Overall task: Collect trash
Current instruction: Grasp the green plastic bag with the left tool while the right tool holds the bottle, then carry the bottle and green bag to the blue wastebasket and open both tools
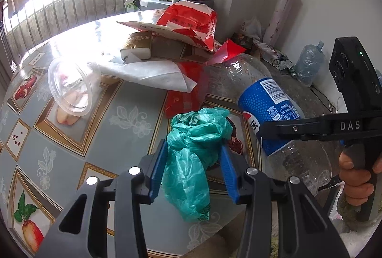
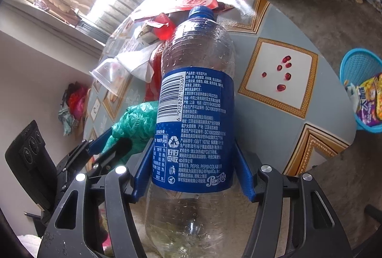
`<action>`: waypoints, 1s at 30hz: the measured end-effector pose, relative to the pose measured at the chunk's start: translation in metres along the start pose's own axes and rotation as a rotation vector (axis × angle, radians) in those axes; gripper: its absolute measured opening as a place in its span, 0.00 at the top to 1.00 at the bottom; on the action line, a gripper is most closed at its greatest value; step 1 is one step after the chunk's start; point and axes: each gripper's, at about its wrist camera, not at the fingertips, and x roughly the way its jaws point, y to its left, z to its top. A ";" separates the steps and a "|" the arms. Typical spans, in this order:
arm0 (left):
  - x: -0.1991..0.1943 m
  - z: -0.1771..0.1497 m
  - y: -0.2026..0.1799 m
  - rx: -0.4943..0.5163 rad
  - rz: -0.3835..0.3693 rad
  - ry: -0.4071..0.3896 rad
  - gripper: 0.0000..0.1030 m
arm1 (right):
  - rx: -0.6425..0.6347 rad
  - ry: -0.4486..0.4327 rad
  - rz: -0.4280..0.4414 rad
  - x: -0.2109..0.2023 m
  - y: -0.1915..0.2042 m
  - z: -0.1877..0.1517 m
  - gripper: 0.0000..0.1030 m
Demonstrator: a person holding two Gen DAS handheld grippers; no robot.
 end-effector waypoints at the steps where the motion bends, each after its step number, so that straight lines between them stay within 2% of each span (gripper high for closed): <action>1: 0.000 0.000 0.000 -0.003 0.000 0.002 0.59 | 0.009 -0.004 0.010 -0.001 -0.002 0.000 0.44; 15: -0.013 -0.001 0.000 -0.026 0.048 -0.001 0.67 | 0.046 -0.033 0.065 -0.015 -0.012 -0.006 0.45; 30: -0.059 0.010 -0.010 -0.030 0.053 -0.099 0.68 | 0.017 -0.107 0.129 -0.047 -0.006 -0.012 0.46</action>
